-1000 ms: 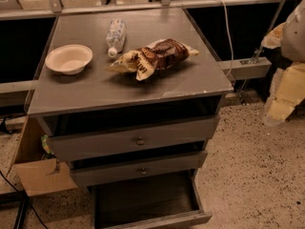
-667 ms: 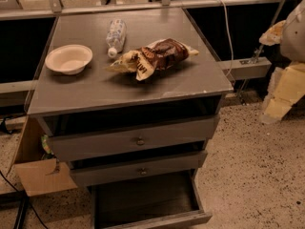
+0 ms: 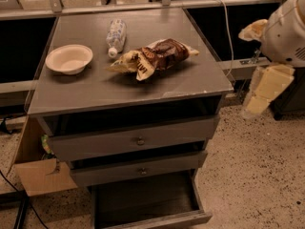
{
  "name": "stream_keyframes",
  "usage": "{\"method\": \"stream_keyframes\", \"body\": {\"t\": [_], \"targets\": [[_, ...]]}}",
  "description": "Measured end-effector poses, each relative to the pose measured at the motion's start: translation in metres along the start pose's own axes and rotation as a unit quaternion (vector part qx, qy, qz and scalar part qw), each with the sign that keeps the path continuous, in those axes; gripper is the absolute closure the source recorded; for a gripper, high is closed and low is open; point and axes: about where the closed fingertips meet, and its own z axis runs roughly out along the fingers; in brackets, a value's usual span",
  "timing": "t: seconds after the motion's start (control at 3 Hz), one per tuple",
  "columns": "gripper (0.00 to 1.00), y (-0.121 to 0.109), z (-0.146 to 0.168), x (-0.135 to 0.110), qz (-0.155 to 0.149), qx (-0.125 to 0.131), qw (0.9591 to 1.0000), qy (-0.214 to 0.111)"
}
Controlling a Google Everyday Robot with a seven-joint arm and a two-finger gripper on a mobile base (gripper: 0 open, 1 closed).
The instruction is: Place brown chip bag into bottom drawer
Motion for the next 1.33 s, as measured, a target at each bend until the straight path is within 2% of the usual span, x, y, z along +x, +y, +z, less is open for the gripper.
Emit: {"method": "stream_keyframes", "body": {"t": [0.33, 0.67, 1.0, 1.33], "targets": [[0.0, -0.009, 0.015, -0.016, -0.028, 0.009, 0.9991, -0.031], [0.0, -0.02, 0.033, -0.029, -0.054, 0.027, 0.9964, -0.06], [0.0, -0.036, 0.051, -0.045, -0.084, 0.056, 0.991, -0.087], [0.0, -0.038, 0.052, -0.047, -0.091, 0.058, 0.9904, -0.086]]}}
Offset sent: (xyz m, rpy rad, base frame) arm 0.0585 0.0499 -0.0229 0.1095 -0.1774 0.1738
